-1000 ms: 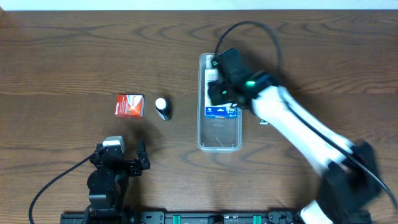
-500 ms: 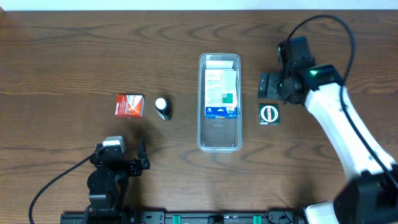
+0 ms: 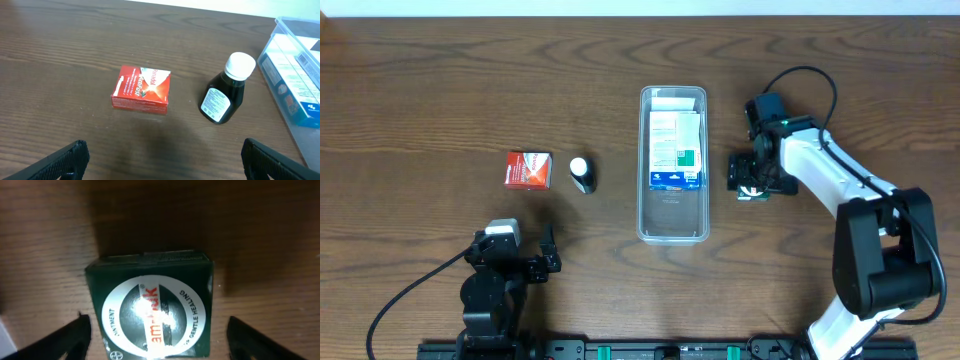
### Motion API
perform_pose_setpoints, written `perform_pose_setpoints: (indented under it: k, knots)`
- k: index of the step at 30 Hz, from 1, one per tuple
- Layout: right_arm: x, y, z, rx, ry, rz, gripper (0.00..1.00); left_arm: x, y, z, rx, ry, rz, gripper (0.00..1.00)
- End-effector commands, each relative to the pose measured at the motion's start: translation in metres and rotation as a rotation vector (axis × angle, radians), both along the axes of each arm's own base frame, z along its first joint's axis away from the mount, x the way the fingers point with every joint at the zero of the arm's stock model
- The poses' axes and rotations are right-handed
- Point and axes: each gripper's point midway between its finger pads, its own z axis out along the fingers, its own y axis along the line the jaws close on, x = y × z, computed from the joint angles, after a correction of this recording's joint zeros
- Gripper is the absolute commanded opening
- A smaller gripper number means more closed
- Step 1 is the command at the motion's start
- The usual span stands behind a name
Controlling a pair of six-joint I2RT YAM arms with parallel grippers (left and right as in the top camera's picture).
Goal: Pack container
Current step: 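Move the right gripper to the green ointment box and grasp it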
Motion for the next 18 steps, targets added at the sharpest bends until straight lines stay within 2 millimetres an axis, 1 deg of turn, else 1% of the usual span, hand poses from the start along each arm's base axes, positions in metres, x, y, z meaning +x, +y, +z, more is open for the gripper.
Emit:
perform_pose_setpoints:
  k: [1, 2, 4, 6, 11, 14, 18]
  knots:
    - [0.0031, -0.0034, -0.0029, 0.001, -0.007, -0.008, 0.77, -0.0001, -0.0018, -0.0077, -0.003, 0.013, -0.009, 0.98]
    - [0.0042, -0.0031, -0.0028, 0.002, -0.012, -0.008, 0.74, -0.0001, -0.0018, -0.0077, -0.003, 0.013, -0.009, 0.98]
    - [0.0045, -0.0031, -0.0028, 0.002, -0.013, -0.008, 0.72, -0.0001, -0.0018, -0.0077, -0.003, 0.013, -0.009, 0.98]
    - [0.0042, -0.0031, -0.0028, 0.002, -0.012, -0.008, 0.66, -0.0001, -0.0018, -0.0077, -0.003, 0.013, -0.009, 0.98]
    - [0.0045, -0.004, -0.0028, 0.001, -0.012, -0.01, 0.57, -0.0001, -0.0018, -0.0077, -0.003, 0.013, -0.009, 0.98]
    - [0.0046, -0.004, -0.0027, 0.002, -0.012, -0.011, 0.55, -0.0001, -0.0018, -0.0077, -0.003, 0.013, -0.009, 0.98]
    - [0.006, -0.0039, 0.0018, 0.005, -0.026, -0.011, 0.56, -0.0001, -0.0018, -0.0077, -0.004, 0.013, -0.008, 0.98]
